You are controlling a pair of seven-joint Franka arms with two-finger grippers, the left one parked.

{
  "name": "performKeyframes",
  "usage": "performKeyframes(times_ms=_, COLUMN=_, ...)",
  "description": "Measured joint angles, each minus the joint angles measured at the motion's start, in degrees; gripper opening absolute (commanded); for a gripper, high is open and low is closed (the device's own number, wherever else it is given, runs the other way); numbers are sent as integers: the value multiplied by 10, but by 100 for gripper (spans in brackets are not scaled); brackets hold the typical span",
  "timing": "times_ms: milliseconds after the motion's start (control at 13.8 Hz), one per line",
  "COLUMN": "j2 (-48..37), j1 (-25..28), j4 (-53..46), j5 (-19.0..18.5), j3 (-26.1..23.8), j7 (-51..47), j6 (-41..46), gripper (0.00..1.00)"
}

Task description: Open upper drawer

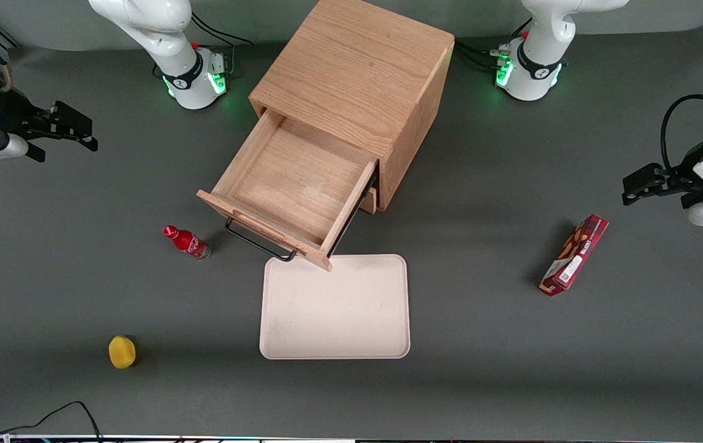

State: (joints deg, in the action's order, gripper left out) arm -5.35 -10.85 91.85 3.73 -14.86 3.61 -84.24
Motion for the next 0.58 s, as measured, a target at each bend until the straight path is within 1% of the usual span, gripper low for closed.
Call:
performKeyframes(times_ms=145, j2=0, j1=121, j4=-2, j5=-4, j3=115, j7=-9, j6=1, gripper=100)
performKeyframes(times_ms=217, j2=0, j1=164, j4=-3, j5=-5, j3=158, j7=-10, j6=5, gripper=100)
performKeyframes(times_ms=290, j2=0, j1=188, j4=-5, j5=-5, j3=183, j7=-10, j6=10, gripper=100)
performKeyframes(times_ms=362, j2=0, j1=196, j4=-6, j5=-5, j3=193, j7=-10, j6=12, gripper=100)
performKeyframes(times_ms=580, j2=0, j1=197, j4=-7, j5=-5, j3=197, j7=-10, j6=13, gripper=100)
